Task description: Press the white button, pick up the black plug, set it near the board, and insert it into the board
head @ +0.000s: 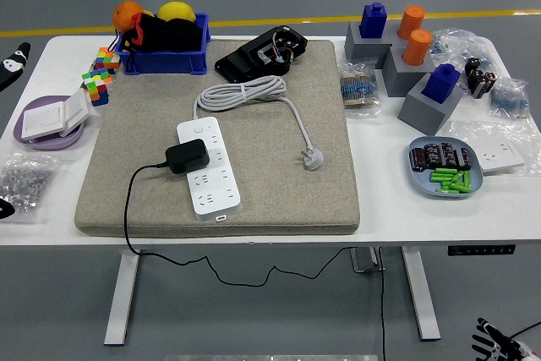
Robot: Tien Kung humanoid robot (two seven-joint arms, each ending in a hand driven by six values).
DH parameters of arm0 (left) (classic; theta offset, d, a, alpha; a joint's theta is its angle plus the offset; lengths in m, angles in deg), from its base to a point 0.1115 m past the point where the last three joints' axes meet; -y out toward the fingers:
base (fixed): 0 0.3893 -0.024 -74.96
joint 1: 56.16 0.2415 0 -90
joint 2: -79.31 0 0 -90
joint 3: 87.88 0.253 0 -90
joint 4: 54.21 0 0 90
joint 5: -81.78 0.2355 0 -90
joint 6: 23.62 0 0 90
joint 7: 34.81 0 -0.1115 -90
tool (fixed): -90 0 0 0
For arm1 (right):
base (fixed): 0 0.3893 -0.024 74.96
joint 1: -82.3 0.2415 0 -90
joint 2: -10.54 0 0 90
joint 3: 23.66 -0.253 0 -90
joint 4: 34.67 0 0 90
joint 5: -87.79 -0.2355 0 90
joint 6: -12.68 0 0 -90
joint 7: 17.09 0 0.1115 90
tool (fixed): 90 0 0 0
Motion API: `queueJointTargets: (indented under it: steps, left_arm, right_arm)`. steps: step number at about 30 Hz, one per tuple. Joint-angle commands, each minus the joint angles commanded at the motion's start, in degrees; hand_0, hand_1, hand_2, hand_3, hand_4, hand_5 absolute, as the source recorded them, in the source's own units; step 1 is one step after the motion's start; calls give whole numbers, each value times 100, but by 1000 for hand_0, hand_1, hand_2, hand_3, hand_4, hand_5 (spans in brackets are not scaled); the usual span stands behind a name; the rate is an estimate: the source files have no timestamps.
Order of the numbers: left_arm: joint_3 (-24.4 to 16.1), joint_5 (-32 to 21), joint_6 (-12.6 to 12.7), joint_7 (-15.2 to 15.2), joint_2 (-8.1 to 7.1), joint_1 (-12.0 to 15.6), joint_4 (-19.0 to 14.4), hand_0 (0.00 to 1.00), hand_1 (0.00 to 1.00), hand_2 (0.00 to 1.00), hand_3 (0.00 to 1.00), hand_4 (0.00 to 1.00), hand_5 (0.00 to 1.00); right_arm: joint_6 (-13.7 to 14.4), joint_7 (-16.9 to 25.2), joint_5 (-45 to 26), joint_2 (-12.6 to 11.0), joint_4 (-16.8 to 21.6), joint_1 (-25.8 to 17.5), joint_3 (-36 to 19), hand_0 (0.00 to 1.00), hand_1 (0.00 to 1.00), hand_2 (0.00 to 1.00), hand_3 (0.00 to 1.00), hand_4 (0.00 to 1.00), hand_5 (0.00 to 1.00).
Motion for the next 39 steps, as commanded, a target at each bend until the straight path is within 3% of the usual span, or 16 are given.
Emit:
queueJointTargets:
  steps: [24, 39]
  left_arm:
    - [-47, 66, -65, 60, 129, 275, -150, 944, 942, 859, 828, 782, 120]
    - [-61, 58, -88, 89, 124, 439, -272, 945, 943, 855, 831, 781, 117]
  right_arm:
    - [75, -19, 162, 115, 0, -93, -241, 777, 663, 645, 625, 715, 466]
    - [99, -37, 217, 145, 0, -106, -299, 778, 664, 645, 624, 714, 468]
